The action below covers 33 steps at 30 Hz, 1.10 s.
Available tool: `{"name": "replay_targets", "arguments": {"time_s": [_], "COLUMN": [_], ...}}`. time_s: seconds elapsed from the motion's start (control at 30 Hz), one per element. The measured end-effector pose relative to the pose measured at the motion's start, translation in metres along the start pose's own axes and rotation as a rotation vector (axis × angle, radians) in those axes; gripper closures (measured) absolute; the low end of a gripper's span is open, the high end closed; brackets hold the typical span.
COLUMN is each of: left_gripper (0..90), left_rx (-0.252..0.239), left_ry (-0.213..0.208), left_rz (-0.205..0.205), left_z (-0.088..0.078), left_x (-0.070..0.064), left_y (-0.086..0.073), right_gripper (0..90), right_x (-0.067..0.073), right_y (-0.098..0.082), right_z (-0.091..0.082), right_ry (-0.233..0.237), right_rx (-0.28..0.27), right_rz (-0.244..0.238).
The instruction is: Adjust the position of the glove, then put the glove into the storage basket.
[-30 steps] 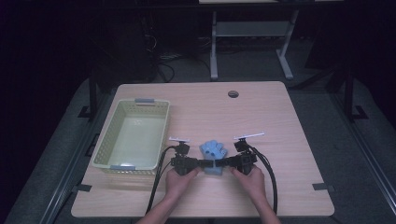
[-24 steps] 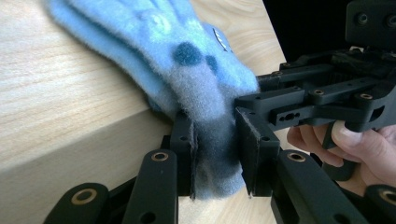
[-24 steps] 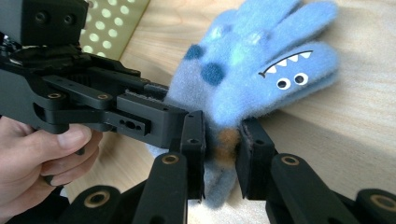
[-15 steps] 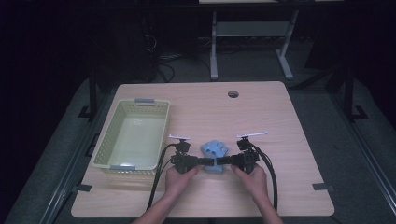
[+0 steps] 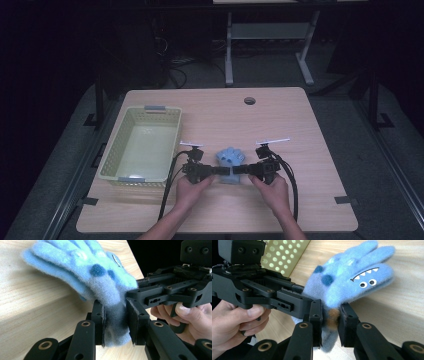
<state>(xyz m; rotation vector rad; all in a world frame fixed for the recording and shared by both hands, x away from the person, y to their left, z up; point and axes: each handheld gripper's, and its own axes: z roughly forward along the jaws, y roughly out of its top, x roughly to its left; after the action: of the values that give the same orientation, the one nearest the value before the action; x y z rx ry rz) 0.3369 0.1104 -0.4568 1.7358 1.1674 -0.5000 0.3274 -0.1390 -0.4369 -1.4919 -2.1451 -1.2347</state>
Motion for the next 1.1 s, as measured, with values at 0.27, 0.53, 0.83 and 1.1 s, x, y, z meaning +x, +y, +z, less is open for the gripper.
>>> {"name": "replay_targets", "arguments": {"time_s": [0.27,0.53,0.83,1.1], "left_gripper": [69.4,69.3,69.2,69.3], "left_rx": [-0.001,-0.009,-0.023,-0.031], "left_ry": [0.001,-0.001,-0.004,-0.01], "left_rz": [0.007,0.007,0.025,0.023], "left_z": [-0.003,-0.008,-0.019,-0.03], "left_x": [-0.003,-0.003,-0.008,-0.008], "left_y": [0.002,0.004,0.009,0.013], "right_gripper": [75.4,75.4,75.4,75.4], "right_x": [0.001,0.008,0.017,0.025], "right_y": [0.002,0.008,0.016,0.024], "right_z": [-0.002,-0.002,-0.005,-0.002], "right_ry": [0.015,0.005,0.015,0.022], "right_rx": [-0.007,0.004,-0.005,-0.002], "right_rz": [0.005,-0.018,-0.032,-0.045]}}
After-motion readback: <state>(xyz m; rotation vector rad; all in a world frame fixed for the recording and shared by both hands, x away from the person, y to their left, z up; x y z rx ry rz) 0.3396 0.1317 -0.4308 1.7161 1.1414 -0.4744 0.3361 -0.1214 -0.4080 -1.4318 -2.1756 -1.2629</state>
